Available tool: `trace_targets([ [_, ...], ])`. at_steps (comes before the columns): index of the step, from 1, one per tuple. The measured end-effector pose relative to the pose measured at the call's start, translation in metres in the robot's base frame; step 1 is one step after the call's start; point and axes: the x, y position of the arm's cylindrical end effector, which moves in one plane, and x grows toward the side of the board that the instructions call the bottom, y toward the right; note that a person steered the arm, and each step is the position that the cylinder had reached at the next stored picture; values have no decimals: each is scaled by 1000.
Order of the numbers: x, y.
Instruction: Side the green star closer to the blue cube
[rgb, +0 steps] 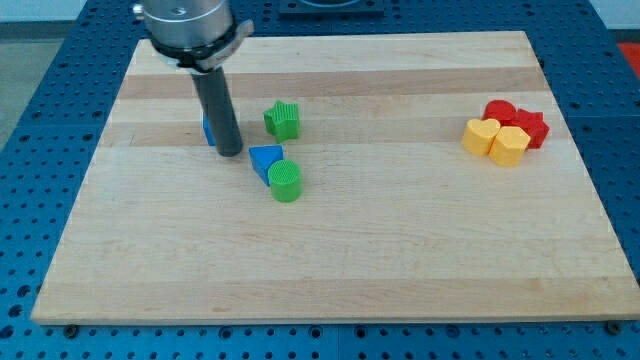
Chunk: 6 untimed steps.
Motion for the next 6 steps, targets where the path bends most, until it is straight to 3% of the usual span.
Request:
trace_targets([
  [3, 8, 93],
  [4, -15, 119],
  [6, -40, 85],
])
